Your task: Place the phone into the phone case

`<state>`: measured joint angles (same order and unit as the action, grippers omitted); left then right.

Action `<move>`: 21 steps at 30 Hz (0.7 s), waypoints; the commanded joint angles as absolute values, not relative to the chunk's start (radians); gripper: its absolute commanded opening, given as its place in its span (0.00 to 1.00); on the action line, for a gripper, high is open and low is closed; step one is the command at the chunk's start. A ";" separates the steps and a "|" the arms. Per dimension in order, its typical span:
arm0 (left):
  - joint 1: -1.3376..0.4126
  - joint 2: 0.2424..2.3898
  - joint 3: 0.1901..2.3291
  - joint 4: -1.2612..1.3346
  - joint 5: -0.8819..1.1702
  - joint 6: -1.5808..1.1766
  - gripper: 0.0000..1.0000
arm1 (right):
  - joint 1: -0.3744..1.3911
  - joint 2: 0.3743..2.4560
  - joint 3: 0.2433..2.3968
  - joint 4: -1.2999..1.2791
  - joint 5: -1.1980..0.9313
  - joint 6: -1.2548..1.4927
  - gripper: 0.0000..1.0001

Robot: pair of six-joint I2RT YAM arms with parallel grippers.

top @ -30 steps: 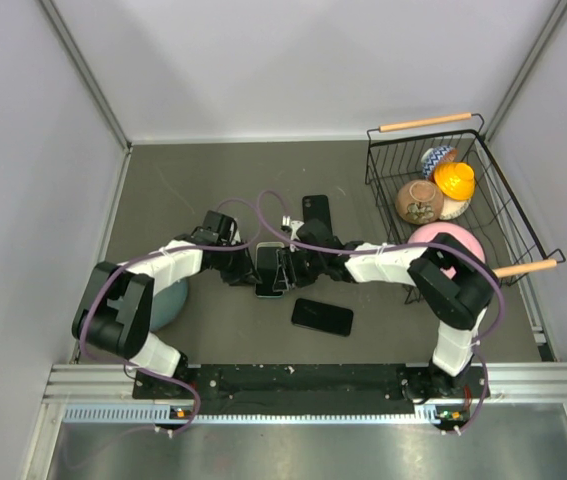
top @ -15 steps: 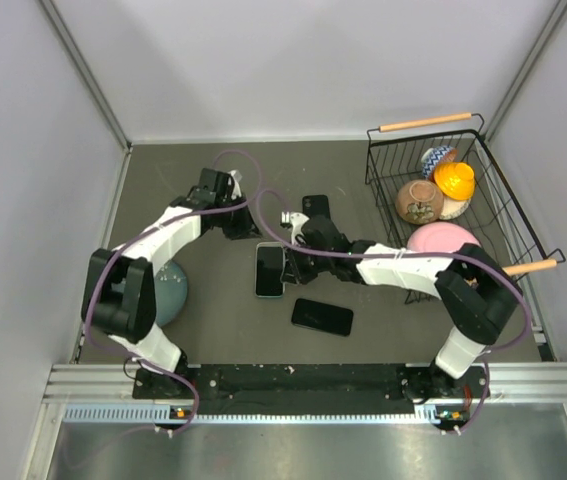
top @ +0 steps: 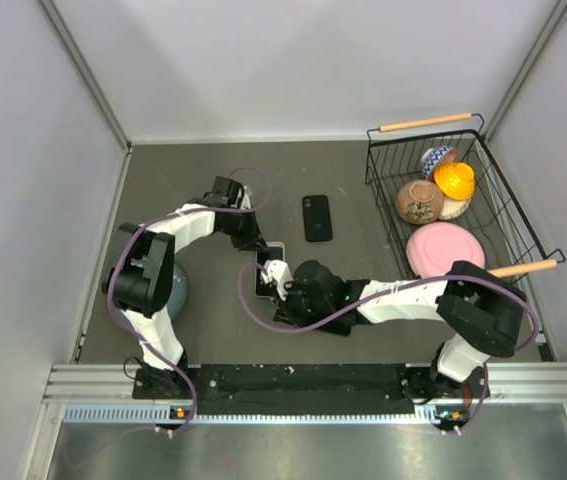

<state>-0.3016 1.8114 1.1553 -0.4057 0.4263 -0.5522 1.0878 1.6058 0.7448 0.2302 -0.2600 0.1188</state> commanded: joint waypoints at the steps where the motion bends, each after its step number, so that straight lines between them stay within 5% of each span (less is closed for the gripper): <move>1: -0.301 1.841 1.154 -0.379 0.413 -0.542 0.00 | 1.095 1.611 0.755 0.357 -0.229 0.009 0.00; 15: -0.275 1.880 1.363 -0.471 0.377 -0.517 0.06 | 1.138 1.673 0.804 0.296 -0.204 -0.138 0.00; 21: -0.275 1.969 1.443 -0.488 0.370 -0.511 0.00 | 1.157 1.709 0.844 0.267 -0.160 -0.155 0.00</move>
<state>-0.2771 1.9003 1.3888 -0.4572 0.3847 -0.5293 1.1362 1.6897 0.7841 0.2592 -0.1913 -0.1226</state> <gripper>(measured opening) 0.013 0.002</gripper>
